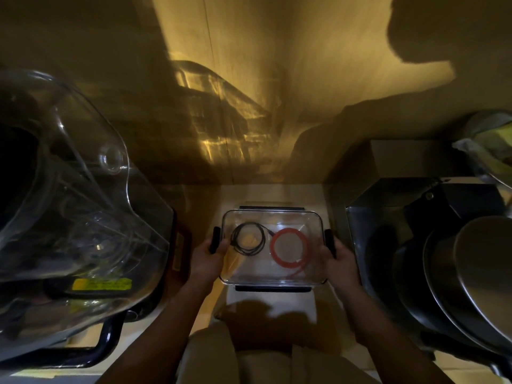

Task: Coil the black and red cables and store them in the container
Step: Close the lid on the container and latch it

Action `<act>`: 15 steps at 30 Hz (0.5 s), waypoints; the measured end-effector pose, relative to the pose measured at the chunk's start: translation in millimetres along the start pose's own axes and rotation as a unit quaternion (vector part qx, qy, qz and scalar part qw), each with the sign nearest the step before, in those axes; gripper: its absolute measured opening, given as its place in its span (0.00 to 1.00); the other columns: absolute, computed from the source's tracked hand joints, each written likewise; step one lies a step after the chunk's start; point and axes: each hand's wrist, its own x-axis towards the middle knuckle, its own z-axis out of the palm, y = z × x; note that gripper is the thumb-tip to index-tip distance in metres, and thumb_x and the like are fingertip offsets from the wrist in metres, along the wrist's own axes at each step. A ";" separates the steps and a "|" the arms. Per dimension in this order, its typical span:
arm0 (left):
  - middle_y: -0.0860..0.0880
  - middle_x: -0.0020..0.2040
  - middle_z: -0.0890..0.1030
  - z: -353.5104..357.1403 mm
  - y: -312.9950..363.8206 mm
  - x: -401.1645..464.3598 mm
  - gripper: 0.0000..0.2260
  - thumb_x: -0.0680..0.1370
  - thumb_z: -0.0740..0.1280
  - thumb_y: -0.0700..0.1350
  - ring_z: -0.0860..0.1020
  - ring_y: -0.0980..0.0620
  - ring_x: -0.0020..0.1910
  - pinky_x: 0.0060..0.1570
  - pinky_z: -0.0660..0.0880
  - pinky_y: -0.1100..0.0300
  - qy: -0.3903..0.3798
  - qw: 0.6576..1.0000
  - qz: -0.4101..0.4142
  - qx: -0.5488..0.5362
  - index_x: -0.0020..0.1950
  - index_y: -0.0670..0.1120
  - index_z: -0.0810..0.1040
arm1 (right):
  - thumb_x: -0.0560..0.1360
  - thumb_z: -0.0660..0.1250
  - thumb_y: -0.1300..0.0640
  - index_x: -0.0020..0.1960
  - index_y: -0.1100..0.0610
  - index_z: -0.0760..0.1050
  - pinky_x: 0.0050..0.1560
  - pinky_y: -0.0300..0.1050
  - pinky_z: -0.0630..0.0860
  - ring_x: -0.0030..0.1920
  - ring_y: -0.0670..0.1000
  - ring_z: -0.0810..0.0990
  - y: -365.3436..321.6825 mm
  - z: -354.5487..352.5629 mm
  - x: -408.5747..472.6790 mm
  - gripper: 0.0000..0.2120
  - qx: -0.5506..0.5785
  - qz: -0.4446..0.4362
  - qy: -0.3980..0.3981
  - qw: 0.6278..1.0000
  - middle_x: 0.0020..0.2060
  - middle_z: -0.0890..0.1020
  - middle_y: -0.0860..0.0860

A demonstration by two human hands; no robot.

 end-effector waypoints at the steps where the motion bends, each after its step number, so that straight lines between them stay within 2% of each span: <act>1: 0.45 0.53 0.83 -0.2 -1.2 -0.6 0.14 0.79 0.68 0.51 0.81 0.45 0.54 0.57 0.78 0.44 0.007 1.000 0.017 0.020 0.62 0.47 0.80 | 0.80 0.63 0.62 0.56 0.47 0.78 0.61 0.58 0.77 0.57 0.55 0.80 -2.0 -1.0 -0.7 0.12 0.007 0.008 0.000 1.000 0.50 0.83 0.50; 3: 0.47 0.51 0.83 0.3 -3.0 -4.5 0.15 0.78 0.68 0.54 0.81 0.47 0.52 0.55 0.78 0.46 0.029 0.996 0.052 0.063 0.61 0.48 0.79 | 0.80 0.65 0.60 0.60 0.49 0.78 0.59 0.59 0.78 0.57 0.56 0.80 -2.5 -2.5 -3.8 0.12 0.016 0.002 0.012 1.000 0.51 0.83 0.52; 5: 0.48 0.51 0.83 0.8 -8.2 -8.9 0.16 0.78 0.67 0.56 0.81 0.48 0.52 0.55 0.78 0.47 0.052 0.994 0.063 0.067 0.61 0.49 0.80 | 0.78 0.68 0.60 0.67 0.56 0.74 0.59 0.58 0.79 0.57 0.57 0.81 1.6 -2.8 -6.0 0.17 0.022 -0.018 0.039 0.999 0.55 0.83 0.57; 8: 0.49 0.51 0.84 -0.5 -14.7 -14.5 0.14 0.79 0.64 0.57 0.81 0.50 0.53 0.55 0.78 0.49 0.025 0.999 0.023 -0.028 0.58 0.51 0.81 | 0.78 0.69 0.59 0.69 0.59 0.72 0.56 0.52 0.79 0.56 0.56 0.81 6.9 -1.8 -9.3 0.20 0.080 0.006 0.053 0.995 0.58 0.82 0.59; 10: 0.51 0.52 0.84 -2.6 -19.4 -13.1 0.13 0.81 0.62 0.56 0.81 0.52 0.55 0.57 0.78 0.50 -0.004 0.998 0.017 -0.064 0.56 0.52 0.82 | 0.78 0.68 0.56 0.69 0.58 0.71 0.54 0.49 0.79 0.56 0.56 0.81 9.3 -0.2 -10.5 0.20 0.078 0.019 0.057 0.995 0.59 0.82 0.59; 13: 0.49 0.54 0.84 -3.3 -25.8 -9.2 0.19 0.79 0.61 0.63 0.81 0.47 0.56 0.57 0.78 0.46 0.027 0.998 0.048 0.002 0.58 0.52 0.81 | 0.80 0.66 0.52 0.70 0.57 0.70 0.59 0.56 0.78 0.58 0.57 0.80 9.0 2.5 -14.3 0.21 0.008 -0.007 0.074 0.997 0.59 0.82 0.58; 15: 0.47 0.55 0.83 -1.4 -25.4 -9.2 0.23 0.78 0.59 0.63 0.81 0.46 0.54 0.53 0.77 0.50 0.069 0.989 0.102 0.084 0.63 0.50 0.78 | 0.80 0.63 0.50 0.71 0.53 0.70 0.59 0.59 0.79 0.60 0.56 0.80 6.3 3.9 -16.3 0.20 -0.067 -0.050 0.068 0.994 0.60 0.81 0.55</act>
